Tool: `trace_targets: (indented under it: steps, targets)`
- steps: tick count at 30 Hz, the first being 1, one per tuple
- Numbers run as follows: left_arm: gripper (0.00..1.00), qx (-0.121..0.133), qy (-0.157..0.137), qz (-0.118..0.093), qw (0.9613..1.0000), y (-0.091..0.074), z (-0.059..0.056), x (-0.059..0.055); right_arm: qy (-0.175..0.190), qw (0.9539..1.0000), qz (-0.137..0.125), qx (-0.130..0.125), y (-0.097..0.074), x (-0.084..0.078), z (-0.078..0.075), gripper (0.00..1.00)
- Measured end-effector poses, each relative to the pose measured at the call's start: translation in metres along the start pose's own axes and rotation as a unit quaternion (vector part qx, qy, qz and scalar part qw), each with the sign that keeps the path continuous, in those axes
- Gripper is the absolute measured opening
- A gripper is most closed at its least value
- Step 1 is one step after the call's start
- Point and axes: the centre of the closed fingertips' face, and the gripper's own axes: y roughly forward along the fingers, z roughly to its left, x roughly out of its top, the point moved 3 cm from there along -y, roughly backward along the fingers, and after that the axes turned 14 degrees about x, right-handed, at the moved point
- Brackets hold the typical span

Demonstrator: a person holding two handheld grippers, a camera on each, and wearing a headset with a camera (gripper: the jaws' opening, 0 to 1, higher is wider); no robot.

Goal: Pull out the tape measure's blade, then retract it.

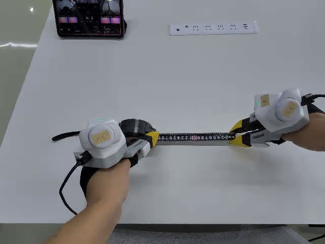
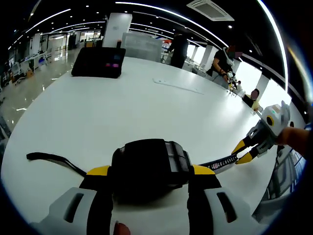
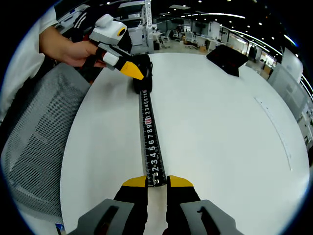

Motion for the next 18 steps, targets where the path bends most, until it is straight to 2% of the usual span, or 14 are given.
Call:
trace_targets:
  steps: [18]
  targets:
    - [0.57, -0.004, -0.006, -0.002, 1.0, 0.0, 0.0, -0.001, -0.003, 0.9999, -0.015, 0.007, 0.011, 0.018, -0.001, 0.1]
